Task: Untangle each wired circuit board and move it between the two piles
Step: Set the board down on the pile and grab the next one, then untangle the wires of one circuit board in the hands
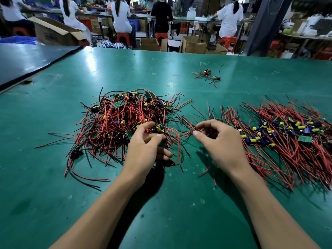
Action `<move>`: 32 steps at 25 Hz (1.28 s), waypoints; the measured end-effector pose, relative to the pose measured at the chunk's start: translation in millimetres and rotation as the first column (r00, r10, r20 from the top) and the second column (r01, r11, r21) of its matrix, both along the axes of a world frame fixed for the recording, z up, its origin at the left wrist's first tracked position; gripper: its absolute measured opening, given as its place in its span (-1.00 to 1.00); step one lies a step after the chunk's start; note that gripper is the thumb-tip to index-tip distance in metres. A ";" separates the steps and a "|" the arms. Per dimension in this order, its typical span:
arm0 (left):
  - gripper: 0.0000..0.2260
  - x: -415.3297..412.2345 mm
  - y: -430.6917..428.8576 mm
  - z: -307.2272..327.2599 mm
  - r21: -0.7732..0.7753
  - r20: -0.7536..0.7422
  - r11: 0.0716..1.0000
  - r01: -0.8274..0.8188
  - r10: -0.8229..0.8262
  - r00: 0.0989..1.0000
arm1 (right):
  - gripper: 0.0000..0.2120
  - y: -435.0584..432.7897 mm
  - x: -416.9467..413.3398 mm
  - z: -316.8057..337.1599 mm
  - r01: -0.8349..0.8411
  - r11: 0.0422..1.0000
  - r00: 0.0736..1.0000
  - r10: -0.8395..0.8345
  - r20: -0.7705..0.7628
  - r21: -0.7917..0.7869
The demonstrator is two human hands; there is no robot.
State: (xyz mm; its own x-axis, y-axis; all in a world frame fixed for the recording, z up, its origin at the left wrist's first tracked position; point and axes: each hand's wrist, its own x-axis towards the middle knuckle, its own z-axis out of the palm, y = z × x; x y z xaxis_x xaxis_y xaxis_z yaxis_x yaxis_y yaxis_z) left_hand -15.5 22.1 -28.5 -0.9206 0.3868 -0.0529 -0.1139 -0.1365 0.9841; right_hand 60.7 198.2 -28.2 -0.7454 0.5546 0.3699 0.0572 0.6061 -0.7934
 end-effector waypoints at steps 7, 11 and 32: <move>-0.77 -0.9 1.2 -3.8 -0.043 -0.052 0.998 -0.038 0.036 0.998 | -0.77 3.8 -0.2 -4.6 0.005 1.000 0.997 -0.007 0.072 0.022; -0.71 -1.4 1.2 -6.0 -0.054 -0.067 0.998 -0.041 0.037 0.997 | -0.81 10.5 0.3 -7.5 0.098 0.991 0.977 -0.113 0.179 0.086; -0.85 9.5 -4.3 1.6 0.043 -0.306 0.997 -0.060 0.070 0.949 | -0.52 33.4 4.1 -21.8 0.238 0.864 0.852 -0.405 0.332 0.443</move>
